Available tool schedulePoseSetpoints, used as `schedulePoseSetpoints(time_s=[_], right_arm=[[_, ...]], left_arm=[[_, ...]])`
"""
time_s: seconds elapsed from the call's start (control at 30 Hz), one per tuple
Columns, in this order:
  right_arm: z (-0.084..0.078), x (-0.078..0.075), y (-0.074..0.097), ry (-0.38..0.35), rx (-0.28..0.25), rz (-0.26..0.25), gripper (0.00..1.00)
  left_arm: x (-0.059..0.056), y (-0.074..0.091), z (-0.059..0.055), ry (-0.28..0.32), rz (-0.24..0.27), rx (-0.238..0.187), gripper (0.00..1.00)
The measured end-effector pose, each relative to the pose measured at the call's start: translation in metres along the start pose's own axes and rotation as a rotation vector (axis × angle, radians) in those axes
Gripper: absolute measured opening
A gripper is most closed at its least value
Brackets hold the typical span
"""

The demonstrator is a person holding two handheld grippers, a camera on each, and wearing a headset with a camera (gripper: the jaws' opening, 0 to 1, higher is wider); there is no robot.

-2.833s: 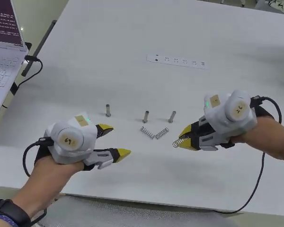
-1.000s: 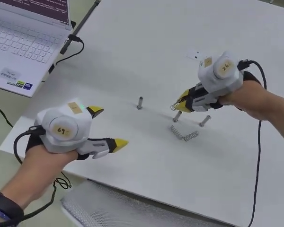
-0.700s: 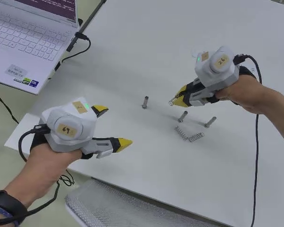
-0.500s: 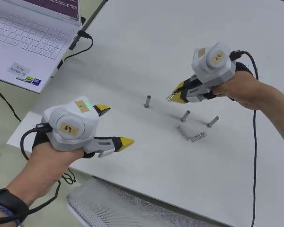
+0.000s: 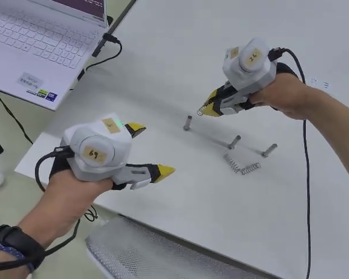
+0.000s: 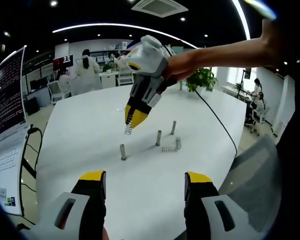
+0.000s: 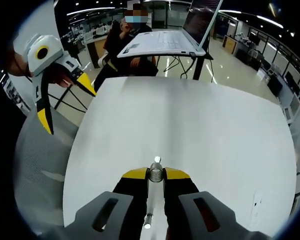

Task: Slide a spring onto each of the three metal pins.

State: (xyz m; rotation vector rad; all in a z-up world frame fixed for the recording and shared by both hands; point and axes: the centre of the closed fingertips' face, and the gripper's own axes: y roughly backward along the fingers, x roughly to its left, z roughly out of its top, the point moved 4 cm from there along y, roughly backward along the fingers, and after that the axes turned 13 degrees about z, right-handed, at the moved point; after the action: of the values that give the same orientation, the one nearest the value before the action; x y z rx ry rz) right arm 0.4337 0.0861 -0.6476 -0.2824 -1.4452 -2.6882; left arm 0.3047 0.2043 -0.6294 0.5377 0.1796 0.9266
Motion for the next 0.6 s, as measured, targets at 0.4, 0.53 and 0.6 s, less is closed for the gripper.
schedulePoseSetpoints(time_s=[0.4,0.53,0.6], right_arm=[[0.006,-0.009,-0.013,0.021,0.022,0.032,0.09],[0.006,-0.01,-0.019,0.043,0.052,0.037,0.09],[0.006,-0.011,-0.021,0.046,0.057,0.04,0.09]], left_arm=[[0.005,0.0,-0.001,0.01,0.008,0.009,0.59],[0.007,0.001,-0.002,0.014,0.012,0.011,0.58],[0.007,0.001,-0.002,0.015,0.014,0.013,0.58]])
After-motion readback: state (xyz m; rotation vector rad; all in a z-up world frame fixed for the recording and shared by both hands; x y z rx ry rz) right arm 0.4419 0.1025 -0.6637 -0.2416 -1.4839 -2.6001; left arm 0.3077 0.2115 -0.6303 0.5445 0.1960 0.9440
